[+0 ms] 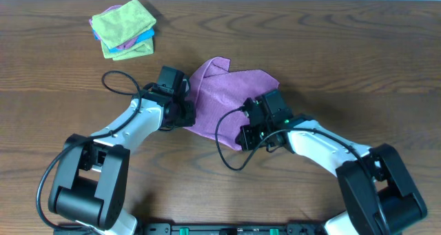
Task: Fold the cloth
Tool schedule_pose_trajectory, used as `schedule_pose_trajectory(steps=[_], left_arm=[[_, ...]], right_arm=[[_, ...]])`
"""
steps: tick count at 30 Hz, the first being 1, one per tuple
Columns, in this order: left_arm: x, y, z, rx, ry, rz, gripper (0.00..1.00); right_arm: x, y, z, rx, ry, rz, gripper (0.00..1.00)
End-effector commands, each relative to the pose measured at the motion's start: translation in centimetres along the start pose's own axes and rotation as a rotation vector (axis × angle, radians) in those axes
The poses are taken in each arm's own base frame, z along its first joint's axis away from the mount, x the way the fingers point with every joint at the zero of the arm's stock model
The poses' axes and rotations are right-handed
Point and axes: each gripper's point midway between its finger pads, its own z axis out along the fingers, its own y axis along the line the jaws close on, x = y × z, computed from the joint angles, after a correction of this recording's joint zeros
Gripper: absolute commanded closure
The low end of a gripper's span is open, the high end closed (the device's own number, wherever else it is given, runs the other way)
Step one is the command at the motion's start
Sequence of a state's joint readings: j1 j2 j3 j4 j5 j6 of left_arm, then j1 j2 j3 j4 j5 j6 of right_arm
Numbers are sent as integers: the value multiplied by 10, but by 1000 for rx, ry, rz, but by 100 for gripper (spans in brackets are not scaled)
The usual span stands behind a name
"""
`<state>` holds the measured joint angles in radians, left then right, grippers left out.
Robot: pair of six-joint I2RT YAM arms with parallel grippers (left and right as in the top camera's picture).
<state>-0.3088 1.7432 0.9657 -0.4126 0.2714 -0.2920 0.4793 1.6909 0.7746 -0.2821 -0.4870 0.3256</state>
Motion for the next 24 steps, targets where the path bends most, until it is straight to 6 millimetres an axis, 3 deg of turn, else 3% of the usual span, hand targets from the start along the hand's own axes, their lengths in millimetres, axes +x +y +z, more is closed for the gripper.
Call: schedule_pose_trajectory(steps=[1,12,18,20,21,24], left_arm=[[-11,13,-1,-89,-43,-5,73],[-29,64,-13,-326,-135,-62,68],[-33,94,-22,-356,-139,-147,68],[-30,95,-25,-327,-104,-172,90],[-28,91,-27,-297,-81,-180,95],[-29,72,-36,-214,-43,-171,95]], right_arm=[[8,-7,5,26,12,26,98],[15,-16,6,60,24,37,99],[16,-19,6,76,26,40,99],[16,-19,6,77,26,40,98],[16,-20,6,80,25,40,99],[16,-20,6,83,24,40,98]])
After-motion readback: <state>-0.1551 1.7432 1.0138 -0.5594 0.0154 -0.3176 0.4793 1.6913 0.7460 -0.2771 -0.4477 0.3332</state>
